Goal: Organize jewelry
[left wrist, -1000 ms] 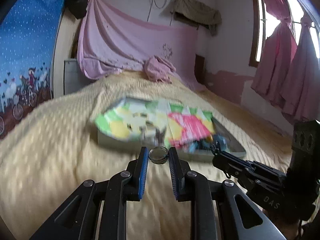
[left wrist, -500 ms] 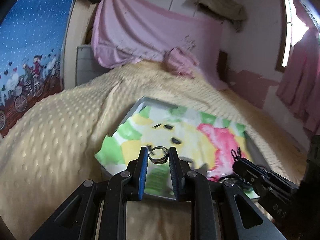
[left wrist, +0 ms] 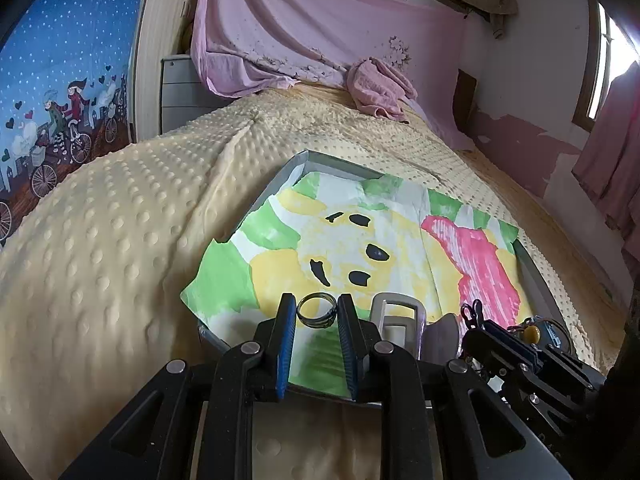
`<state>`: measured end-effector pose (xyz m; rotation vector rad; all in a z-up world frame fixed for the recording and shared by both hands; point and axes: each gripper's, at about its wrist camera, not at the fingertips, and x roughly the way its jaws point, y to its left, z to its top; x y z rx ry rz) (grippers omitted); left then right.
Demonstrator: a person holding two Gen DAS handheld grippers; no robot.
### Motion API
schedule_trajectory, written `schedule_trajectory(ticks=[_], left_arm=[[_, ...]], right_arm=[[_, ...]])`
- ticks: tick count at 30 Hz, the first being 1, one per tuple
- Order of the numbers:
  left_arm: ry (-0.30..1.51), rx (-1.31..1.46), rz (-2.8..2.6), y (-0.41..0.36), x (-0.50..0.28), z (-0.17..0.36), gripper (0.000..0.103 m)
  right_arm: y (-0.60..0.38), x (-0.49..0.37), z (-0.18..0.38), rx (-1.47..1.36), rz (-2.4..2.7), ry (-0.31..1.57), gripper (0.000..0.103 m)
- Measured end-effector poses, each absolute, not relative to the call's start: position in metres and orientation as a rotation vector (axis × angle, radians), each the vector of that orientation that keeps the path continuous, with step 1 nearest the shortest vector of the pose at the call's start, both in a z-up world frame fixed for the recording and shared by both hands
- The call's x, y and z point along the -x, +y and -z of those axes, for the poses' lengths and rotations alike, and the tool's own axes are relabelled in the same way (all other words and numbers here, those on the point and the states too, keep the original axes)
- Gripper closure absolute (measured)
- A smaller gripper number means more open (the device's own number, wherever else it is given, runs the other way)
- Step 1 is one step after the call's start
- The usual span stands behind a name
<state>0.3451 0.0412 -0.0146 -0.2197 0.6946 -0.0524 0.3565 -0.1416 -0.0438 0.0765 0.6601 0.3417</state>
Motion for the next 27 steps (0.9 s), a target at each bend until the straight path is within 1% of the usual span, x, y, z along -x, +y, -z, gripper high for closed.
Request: schedule_trajectory(ticks=[6, 12, 13, 15, 16, 17, 18, 22, 24, 25, 26, 27], left_arm=[[0.697, 0.237, 0.063, 0.042, -0.344, 0.014, 0.08], [0.679, 0.26, 0.061, 0.046, -0.338, 0.011, 0.079], [0.676, 0.264, 0.063, 0.047, -0.337, 0.01, 0.076], [0.659, 0.27, 0.064, 0.048, -0.334, 0.008, 0.068], [0.645, 0.269, 0.062, 0.048, -0.333, 0.006, 0.057], [0.633, 0.266, 0.057, 0.049, -0.331, 0.004, 0.048], [0.612, 0.262, 0.049, 0.049, -0.328, 0.001, 0.046], [0.574, 0.259, 0.04, 0.051, -0.322, -0.006, 0.045], [0.555, 0.257, 0.035, 0.051, -0.317, -0.01, 0.036], [0.536, 0.256, 0.027, 0.052, -0.314, -0.012, 0.026], [0.52, 0.254, 0.019, 0.052, -0.31, -0.014, 0.021], [0.5, 0.25, 0.016, 0.052, -0.305, -0.016, 0.021]], right_arm=[[-0.143, -0.357, 0.045, -0.083, -0.346, 0.664, 0.091], [-0.149, -0.354, 0.043, -0.105, -0.338, 0.636, 0.086], [-0.15, -0.352, 0.041, -0.107, -0.333, 0.626, 0.085], [-0.152, -0.348, 0.038, -0.108, -0.326, 0.604, 0.08], [-0.152, -0.345, 0.036, -0.108, -0.32, 0.59, 0.074], [-0.154, -0.343, 0.035, -0.107, -0.316, 0.577, 0.069], [-0.154, -0.341, 0.033, -0.105, -0.313, 0.566, 0.069], [-0.157, -0.332, 0.025, -0.098, -0.288, 0.51, 0.069], [-0.158, -0.325, 0.021, -0.096, -0.27, 0.478, 0.067], [-0.16, -0.321, 0.018, -0.095, -0.257, 0.454, 0.061], [-0.161, -0.318, 0.016, -0.096, -0.25, 0.438, 0.055], [-0.163, -0.313, 0.012, -0.098, -0.239, 0.412, 0.054]])
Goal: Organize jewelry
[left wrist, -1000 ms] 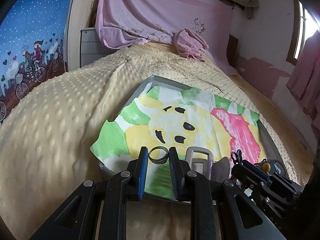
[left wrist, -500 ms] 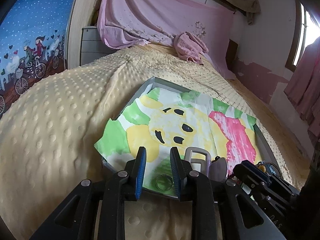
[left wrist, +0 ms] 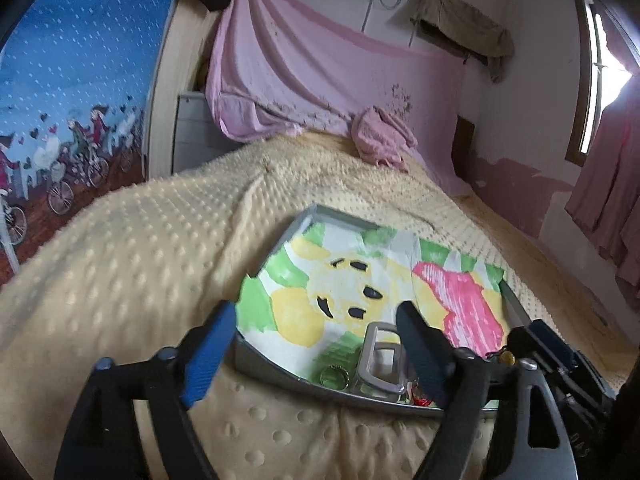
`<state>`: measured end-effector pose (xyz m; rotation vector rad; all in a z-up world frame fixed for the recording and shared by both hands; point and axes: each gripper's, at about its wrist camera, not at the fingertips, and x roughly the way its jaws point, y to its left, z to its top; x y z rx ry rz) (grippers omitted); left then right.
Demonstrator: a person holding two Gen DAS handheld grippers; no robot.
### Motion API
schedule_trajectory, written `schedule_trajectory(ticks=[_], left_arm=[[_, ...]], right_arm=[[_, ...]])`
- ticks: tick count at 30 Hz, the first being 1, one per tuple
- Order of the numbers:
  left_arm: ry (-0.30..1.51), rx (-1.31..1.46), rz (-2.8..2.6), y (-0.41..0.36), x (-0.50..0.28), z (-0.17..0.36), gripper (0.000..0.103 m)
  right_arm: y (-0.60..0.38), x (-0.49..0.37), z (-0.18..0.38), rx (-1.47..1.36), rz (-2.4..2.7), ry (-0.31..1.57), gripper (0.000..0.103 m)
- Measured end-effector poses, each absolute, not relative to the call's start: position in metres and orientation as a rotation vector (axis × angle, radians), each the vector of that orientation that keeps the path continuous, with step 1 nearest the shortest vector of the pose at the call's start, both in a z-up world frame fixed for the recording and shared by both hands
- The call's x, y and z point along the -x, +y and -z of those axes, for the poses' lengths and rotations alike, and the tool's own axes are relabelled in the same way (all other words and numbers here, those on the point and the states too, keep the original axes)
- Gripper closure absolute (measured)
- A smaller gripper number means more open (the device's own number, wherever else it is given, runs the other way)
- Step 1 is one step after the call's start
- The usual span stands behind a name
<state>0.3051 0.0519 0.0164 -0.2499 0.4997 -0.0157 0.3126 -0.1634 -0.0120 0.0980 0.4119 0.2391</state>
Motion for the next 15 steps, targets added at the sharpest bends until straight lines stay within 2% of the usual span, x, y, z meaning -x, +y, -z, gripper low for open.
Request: schedule_trajectory(ticks=[3, 4, 5, 12, 15], left_arm=[[0.477, 0.249, 0.017, 0.052, -0.296, -0.021, 0.009], [0.46, 0.25, 0.006, 0.053, -0.29, -0.023, 0.003], [0.441, 0.251, 0.001, 0.053, -0.284, -0.025, 0.001], [0.346, 0.226, -0.008, 0.049, -0.24, -0.041, 0.0], [0.314, 0.202, -0.003, 0.045, -0.219, -0.049, 0.0]], right_arm=[[-0.171, -0.301, 0.003, -0.111, -0.215, 0.359, 0.047], [-0.173, -0.297, 0.001, -0.118, -0.209, 0.347, 0.043], [-0.177, -0.292, -0.002, -0.129, -0.202, 0.331, 0.039], [-0.198, -0.259, -0.019, -0.169, -0.168, 0.265, 0.014], [-0.203, -0.24, -0.027, -0.164, -0.158, 0.242, 0.011]])
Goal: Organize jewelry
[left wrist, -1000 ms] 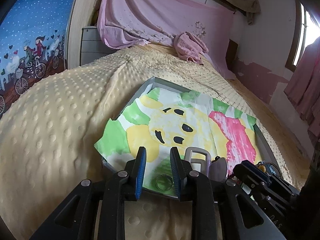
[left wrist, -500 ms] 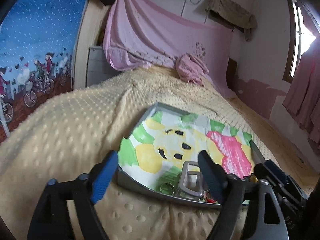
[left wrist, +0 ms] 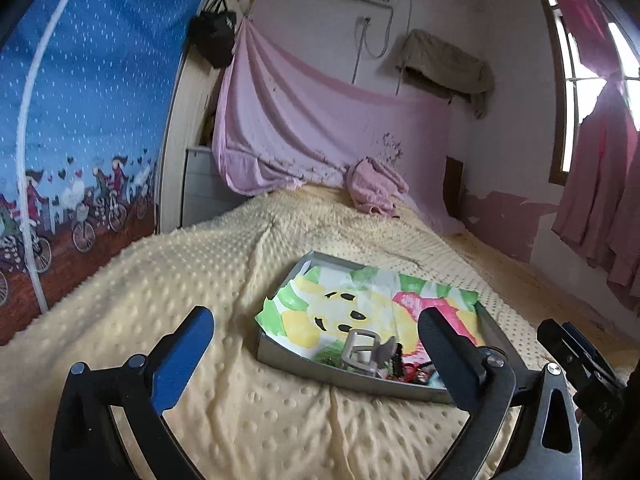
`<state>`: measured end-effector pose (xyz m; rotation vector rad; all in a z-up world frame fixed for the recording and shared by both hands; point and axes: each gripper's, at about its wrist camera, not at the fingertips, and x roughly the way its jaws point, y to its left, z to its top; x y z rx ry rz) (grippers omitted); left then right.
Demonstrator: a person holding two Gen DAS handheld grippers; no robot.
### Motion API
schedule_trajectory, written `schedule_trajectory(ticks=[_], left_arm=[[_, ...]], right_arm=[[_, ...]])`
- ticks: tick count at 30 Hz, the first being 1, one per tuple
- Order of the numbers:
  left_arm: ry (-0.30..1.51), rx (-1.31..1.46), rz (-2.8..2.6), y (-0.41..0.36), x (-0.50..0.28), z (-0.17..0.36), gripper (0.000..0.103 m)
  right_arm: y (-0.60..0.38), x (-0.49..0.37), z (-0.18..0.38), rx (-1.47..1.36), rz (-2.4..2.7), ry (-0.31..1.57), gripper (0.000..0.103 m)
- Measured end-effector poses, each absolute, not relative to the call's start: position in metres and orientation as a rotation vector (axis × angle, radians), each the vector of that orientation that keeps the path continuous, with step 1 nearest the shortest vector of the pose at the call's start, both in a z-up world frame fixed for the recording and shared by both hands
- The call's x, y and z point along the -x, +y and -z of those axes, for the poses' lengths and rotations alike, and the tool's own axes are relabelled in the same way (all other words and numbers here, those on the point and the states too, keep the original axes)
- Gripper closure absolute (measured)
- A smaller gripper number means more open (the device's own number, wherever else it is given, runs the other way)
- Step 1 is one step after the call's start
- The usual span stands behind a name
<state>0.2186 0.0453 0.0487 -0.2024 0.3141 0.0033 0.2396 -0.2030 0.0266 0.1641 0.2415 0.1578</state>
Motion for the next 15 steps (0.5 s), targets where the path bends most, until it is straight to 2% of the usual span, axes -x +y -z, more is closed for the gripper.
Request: schedule_trajectory(ticks=[3, 15], left_arm=[[0.294, 0.181, 0.002, 0.04, -0.201, -0.056, 0.0], [0.224, 0.151, 0.014, 0.035, -0.112, -0.08, 0.0]], right_arm=[[-0.208, -0.22, -0.035, -0.162, -0.158, 0.228, 0.007], [-0.205, -0.136, -0.069, -0.088, -0.186, 0.197, 0.006]])
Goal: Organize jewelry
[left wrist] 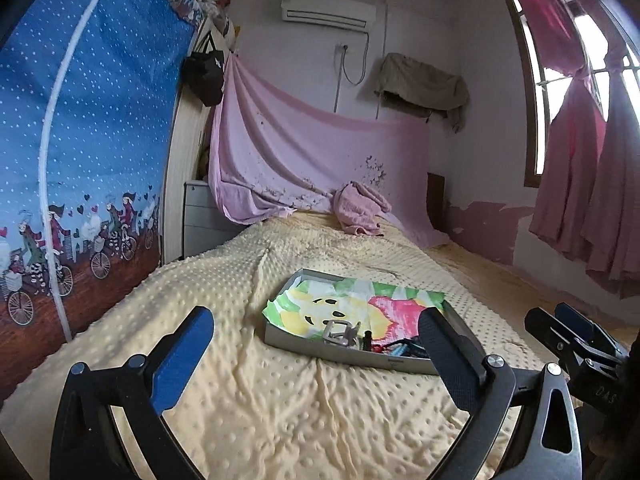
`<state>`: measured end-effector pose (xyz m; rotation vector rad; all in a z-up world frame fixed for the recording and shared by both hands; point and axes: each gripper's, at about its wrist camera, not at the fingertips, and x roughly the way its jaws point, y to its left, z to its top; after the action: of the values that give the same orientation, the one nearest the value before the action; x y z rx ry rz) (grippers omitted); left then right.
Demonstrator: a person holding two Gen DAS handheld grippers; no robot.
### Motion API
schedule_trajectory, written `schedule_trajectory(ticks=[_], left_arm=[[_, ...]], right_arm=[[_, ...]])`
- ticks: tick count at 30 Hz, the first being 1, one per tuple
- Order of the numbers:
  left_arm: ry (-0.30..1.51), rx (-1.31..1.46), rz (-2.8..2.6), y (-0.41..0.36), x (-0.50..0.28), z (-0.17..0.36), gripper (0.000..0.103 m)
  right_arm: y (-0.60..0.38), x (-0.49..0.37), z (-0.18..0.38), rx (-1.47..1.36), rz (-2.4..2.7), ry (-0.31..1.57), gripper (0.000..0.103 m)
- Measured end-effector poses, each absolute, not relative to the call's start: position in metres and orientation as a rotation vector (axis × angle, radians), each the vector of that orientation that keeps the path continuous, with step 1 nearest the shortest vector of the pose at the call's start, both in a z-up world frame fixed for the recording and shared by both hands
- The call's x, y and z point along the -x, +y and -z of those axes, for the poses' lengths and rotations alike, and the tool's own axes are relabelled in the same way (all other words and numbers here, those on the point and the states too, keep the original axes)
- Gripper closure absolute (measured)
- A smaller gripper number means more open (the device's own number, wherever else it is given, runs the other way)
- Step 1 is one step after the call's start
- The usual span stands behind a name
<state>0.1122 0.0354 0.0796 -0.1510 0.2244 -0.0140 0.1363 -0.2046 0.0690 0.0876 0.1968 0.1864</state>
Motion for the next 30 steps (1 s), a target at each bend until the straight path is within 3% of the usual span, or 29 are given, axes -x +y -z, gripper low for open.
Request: schedule_trajectory(ticks=[16, 30], left_arm=[[0.213, 0.133, 0.038, 0.038, -0.021, -0.067, 0.0], [0.243, 0.099, 0.035, 0.036, 0.011, -0.038, 0.0]], right_arm=[[-0.196, -0.022, -0.083, -0.044, -0.204, 0.187, 0.005], [-0.199, 0.007, -0.056, -0.026, -0.184, 0.218, 0.005]])
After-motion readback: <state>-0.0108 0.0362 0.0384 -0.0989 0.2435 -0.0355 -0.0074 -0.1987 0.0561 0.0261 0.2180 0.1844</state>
